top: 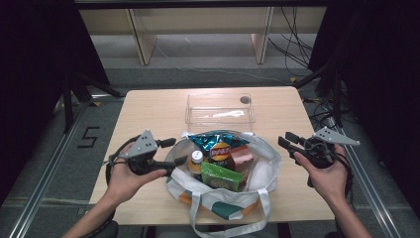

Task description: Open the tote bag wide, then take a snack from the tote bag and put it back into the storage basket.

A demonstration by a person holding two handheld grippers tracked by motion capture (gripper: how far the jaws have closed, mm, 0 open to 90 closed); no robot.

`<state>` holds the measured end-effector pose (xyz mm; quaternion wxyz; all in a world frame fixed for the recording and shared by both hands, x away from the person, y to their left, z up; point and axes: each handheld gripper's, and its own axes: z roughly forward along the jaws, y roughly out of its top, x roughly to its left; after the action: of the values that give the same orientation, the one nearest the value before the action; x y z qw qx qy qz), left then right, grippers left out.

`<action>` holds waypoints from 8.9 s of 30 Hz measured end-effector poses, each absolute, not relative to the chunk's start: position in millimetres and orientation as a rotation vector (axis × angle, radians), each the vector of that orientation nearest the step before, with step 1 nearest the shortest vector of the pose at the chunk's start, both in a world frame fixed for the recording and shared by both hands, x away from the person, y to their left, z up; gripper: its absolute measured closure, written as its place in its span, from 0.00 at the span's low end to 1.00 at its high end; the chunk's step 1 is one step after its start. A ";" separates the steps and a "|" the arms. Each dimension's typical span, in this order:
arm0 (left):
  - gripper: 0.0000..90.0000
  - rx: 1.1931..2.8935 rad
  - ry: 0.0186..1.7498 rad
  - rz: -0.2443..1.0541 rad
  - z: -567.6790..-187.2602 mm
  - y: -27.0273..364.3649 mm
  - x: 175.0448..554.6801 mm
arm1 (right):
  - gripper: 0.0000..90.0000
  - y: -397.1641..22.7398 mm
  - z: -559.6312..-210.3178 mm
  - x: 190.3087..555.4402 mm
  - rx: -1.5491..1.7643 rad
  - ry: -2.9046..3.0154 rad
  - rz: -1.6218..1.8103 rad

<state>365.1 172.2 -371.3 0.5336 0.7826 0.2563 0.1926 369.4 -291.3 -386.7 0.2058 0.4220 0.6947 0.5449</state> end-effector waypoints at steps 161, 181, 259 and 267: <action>0.37 1.803 0.840 0.462 -423.8 185.8 419.1 | 1.00 -195.9 -366.7 402.8 0.805 2.181 1.517; 0.37 1.776 0.847 0.462 -422.0 187.1 419.3 | 1.00 -196.6 -343.0 398.2 0.768 2.051 1.621; 0.34 1.715 0.859 0.466 -420.1 191.0 421.4 | 1.00 -199.7 -271.5 408.5 0.757 1.813 1.716; 0.33 1.715 0.863 0.473 -418.8 192.7 420.9 | 1.00 -200.5 -270.6 414.7 0.761 1.800 1.703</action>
<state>420.9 192.7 -418.8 0.5500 0.7244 0.3644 0.1998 414.7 -200.5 -270.6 0.2713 0.2825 0.6684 0.6324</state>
